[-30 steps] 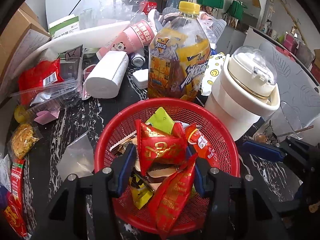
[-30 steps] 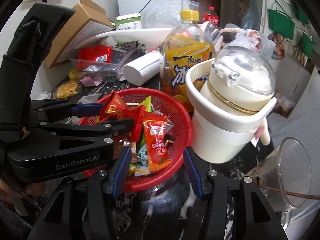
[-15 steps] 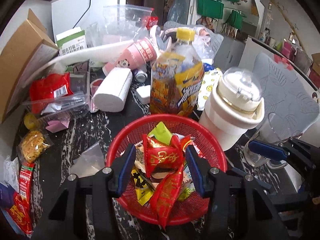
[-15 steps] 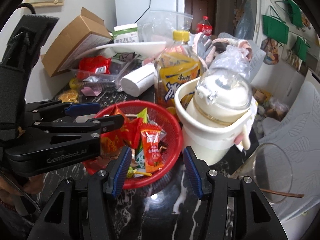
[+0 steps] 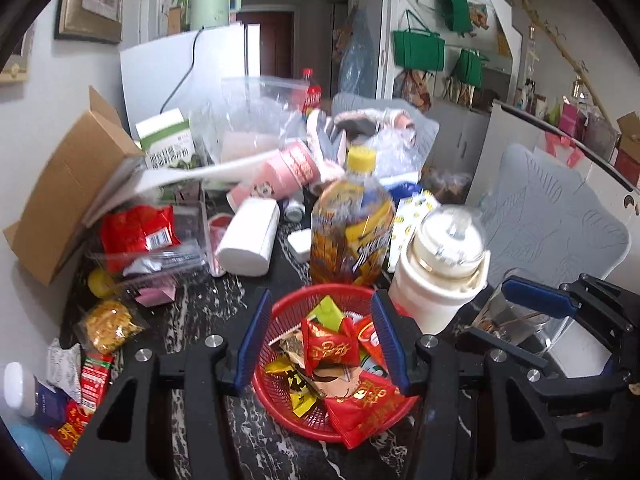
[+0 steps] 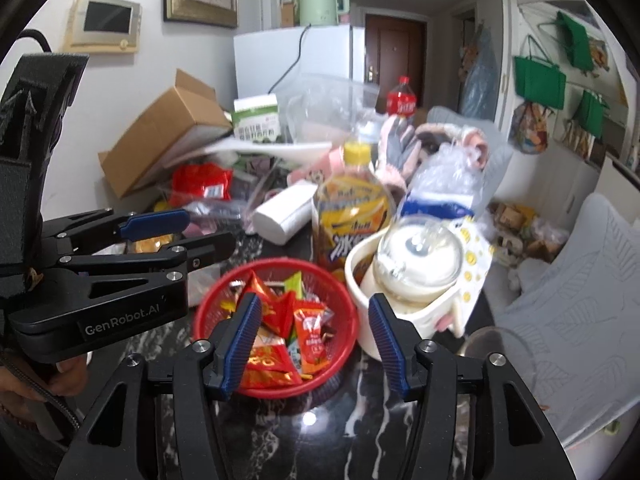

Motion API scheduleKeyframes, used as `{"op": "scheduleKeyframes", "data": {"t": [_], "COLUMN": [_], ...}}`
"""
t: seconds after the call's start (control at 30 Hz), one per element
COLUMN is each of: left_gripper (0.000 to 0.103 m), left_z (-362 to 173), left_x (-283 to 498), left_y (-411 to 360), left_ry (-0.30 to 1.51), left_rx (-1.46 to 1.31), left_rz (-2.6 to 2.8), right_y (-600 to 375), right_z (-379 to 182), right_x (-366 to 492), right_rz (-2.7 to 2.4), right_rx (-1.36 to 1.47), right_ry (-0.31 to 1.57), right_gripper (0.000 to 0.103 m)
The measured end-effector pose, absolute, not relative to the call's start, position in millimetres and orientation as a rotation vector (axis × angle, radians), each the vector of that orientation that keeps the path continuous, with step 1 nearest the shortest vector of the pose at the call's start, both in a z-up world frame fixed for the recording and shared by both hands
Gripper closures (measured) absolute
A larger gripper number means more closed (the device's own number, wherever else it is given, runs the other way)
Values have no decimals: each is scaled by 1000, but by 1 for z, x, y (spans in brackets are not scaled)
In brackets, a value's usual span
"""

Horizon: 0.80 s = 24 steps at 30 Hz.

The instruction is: Organize snacks

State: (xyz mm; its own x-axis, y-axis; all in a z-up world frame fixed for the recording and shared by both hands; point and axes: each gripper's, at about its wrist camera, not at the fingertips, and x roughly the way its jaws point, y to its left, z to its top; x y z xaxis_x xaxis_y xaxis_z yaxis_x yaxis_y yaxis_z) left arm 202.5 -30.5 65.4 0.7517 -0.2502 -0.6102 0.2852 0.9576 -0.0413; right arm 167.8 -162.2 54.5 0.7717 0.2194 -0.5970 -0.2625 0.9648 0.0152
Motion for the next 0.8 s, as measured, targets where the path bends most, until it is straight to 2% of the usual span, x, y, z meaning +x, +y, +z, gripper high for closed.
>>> {"op": "scheduleKeyframes", "data": {"t": [0.13, 0.43, 0.5, 0.53, 0.57, 0.8], "left_gripper": [52, 52, 43, 29, 22, 22], "left_z": [85, 114, 119, 120, 122, 126], "left_x": [185, 138, 126, 121, 113, 77], "left_y": [-31, -32, -31, -30, -29, -26], "left_ry": [611, 530, 514, 504, 488, 476], "left_rx": [60, 70, 70, 67, 66, 77], "left_rz": [-297, -308, -308, -307, -304, -310], "right_y": [-164, -175, -176, -177, -178, -181], "right_z": [77, 103, 106, 108, 110, 113], "right_x": [149, 105, 97, 91, 85, 49], "right_rz": [247, 201, 194, 188, 177, 137], "right_rx": [-86, -72, -66, -65, -69, -90], "right_ry": [579, 506, 494, 487, 478, 432], "right_gripper": [43, 34, 30, 28, 26, 11]}}
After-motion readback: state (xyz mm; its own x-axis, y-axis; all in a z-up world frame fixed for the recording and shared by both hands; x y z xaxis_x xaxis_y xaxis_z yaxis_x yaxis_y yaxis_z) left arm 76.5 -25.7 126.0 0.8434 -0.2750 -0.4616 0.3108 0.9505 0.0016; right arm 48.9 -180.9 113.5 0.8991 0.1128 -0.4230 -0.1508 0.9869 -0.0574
